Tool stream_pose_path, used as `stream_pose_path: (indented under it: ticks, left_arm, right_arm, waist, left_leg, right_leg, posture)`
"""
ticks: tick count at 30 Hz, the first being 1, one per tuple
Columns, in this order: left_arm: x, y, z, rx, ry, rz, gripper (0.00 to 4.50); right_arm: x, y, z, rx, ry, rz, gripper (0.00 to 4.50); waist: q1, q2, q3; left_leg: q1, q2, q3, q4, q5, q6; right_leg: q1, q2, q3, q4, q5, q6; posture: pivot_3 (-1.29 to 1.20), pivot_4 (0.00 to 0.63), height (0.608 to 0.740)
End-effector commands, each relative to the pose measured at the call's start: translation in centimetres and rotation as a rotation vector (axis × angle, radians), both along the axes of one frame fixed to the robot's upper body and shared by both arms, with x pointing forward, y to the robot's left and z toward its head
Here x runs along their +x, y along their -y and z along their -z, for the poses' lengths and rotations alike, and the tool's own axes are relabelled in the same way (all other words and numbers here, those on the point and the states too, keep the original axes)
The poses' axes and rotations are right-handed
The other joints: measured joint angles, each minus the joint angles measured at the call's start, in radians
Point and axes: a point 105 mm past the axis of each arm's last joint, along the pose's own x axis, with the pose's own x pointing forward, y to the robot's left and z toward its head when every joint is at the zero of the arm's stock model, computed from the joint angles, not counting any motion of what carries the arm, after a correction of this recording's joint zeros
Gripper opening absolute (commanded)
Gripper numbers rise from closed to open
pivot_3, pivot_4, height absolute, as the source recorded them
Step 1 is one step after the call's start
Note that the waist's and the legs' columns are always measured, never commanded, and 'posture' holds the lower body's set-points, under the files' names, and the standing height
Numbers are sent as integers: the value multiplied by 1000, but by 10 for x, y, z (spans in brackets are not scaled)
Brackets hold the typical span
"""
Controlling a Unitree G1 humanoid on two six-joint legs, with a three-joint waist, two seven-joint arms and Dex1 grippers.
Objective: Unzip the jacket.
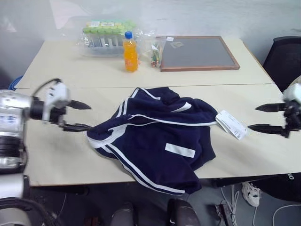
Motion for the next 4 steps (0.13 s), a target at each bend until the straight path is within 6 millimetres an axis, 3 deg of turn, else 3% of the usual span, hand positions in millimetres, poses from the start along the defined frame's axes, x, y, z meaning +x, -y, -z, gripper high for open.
stream_pose_path:
  ticks: [1,4]
  left_arm:
    - [-21,-5,-34,-18,36,34,4500]
    - [-28,-16,-39,6,55,-10,4500]
  right_arm:
    - [-15,11,-22,42,-23,-1,4461]
    - [-15,17,-25,48,-20,18,4461]
  waist:
    - [2,0,0]
    - [-1,0,0]
  left_leg:
    - [0,0,0,0,0,0]
    - [0,1,0,0,-1,-1]
  right_leg:
    - [0,0,0,0,0,0]
    - [0,0,0,0,0,0]
  posture:
    - [0,150,740]
    - [0,150,740]
